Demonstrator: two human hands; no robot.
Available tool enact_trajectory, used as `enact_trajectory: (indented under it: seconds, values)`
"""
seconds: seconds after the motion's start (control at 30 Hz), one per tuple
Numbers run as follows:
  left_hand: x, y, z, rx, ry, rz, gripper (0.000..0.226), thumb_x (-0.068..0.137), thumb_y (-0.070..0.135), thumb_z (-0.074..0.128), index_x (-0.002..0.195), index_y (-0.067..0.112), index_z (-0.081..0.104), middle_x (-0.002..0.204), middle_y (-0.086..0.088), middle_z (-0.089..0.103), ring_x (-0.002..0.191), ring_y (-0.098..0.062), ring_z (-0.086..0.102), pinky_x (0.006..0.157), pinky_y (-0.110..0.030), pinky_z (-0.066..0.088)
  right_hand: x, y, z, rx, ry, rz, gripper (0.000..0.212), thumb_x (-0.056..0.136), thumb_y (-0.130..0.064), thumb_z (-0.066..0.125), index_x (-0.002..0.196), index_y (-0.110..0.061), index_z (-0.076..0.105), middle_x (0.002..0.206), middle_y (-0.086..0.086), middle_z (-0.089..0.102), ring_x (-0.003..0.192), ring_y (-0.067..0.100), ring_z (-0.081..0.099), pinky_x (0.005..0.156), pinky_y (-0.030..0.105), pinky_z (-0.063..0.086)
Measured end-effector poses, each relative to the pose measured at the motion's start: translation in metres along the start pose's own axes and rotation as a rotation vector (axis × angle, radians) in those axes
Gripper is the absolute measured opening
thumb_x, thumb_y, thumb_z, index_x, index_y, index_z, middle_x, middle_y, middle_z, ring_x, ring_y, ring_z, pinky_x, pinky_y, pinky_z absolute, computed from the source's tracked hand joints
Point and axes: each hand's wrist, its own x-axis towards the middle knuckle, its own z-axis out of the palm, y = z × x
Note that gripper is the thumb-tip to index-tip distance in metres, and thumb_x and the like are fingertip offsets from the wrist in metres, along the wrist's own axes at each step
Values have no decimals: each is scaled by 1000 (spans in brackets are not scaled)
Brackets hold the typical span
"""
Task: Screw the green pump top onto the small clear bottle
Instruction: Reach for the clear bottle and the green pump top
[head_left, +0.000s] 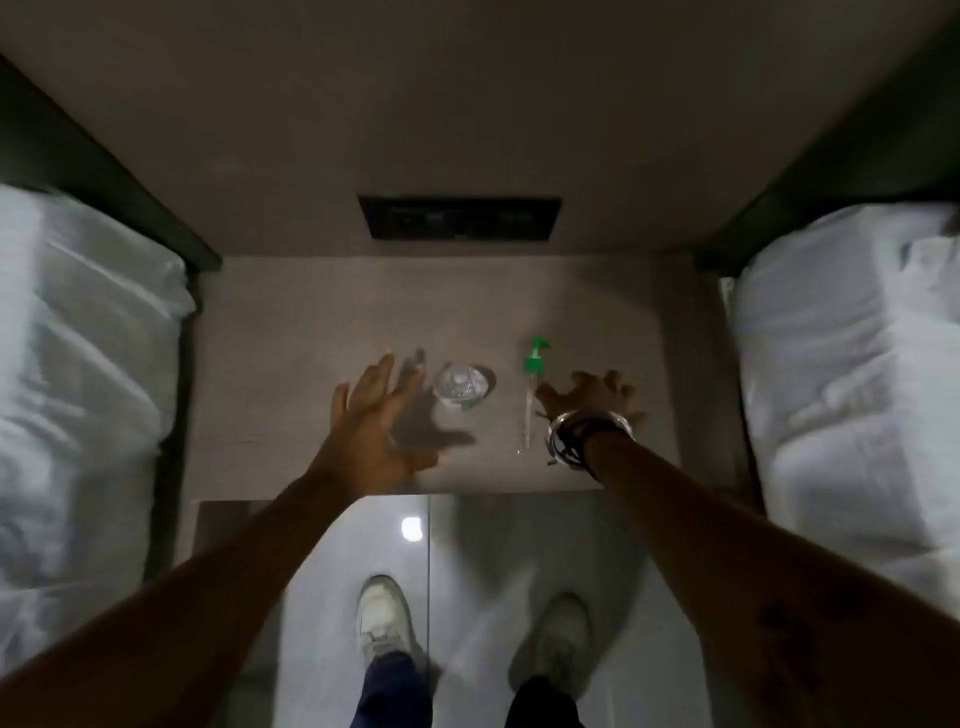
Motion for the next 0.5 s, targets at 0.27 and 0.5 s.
enact_trajectory:
  seconds: [0.27,0.5]
  values:
    - [50,-1,51,-194,225,-3,94,65,71,66,144,36,31,162,-6,1,146,-16,-6,112,-48,-13,79,-30,57,20,156,74,58,80,-63,48,119,-22,61,142,8,40,132,32,31,110,59,22]
    - [64,2,56,-192,258,26,66,71,61,70,128,31,57,162,-4,7,145,-12,-5,112,-49,-13,88,-36,68,-45,172,96,41,87,-41,52,114,-12,62,137,11,48,129,32,36,109,59,26]
